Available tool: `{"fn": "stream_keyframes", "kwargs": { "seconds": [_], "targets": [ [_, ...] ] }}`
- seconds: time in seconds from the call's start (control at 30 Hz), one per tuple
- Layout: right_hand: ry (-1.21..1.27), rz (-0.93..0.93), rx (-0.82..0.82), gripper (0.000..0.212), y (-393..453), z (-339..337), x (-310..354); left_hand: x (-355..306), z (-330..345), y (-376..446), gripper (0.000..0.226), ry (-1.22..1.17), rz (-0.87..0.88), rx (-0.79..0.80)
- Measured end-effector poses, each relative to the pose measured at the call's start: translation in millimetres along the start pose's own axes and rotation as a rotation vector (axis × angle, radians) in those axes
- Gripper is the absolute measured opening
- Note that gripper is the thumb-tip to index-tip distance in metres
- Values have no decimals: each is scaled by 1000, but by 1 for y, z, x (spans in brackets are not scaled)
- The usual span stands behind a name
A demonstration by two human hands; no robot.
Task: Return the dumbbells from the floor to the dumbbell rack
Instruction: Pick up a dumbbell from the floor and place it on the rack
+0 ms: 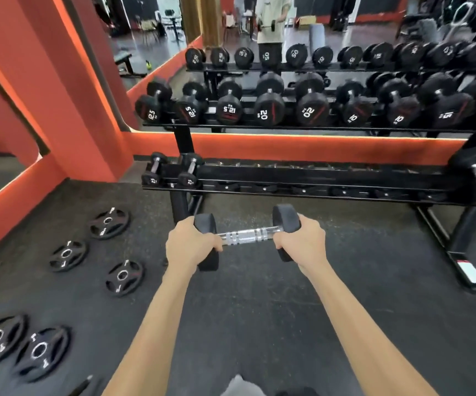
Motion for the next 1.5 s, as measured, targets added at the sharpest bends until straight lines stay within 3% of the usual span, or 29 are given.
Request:
{"fn": "stream_keyframes", "kwargs": {
  "seconds": [0.1, 0.33, 0.47, 0.63, 0.83, 1.13, 1.3, 1.5],
  "targets": [
    [7, 34, 0, 32, 69, 27, 16, -20, 16, 78, 62, 53, 2, 28],
    [-35, 77, 30, 25, 246, 92, 35, -57, 72, 246, 42, 93, -54, 38],
    [-46, 87, 109, 15, 356, 128, 47, -80, 107, 336, 35, 44, -137, -2],
    [-118, 80, 192, 21, 474, 170, 65, -99, 143, 429, 34, 7, -260, -42],
    [-231, 90, 333, 30, 582, 237, 76, -91, 175, 518, 37, -30, -417, -65],
    [-326, 77, 509, 25, 701, 333, 90, -74, 203, 634, 43, -3, -573, -124],
    [-440, 28, 624, 16, 755, 374, 88, -63, 230, 669, 41, -76, -726, -157],
    [-632, -119, 804, 25, 814, 430, 85, -51, 275, 690, 46, -252, -965, -236]
  ]
}}
Point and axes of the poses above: each hand's wrist, its own y-axis towards the middle knuckle, its own z-axis out of the palm, x = y × z, the point moved 2 cm from there along y, towards the middle knuckle, and after that the axes turned 5 degrees about -x, right-handed, at the moved point
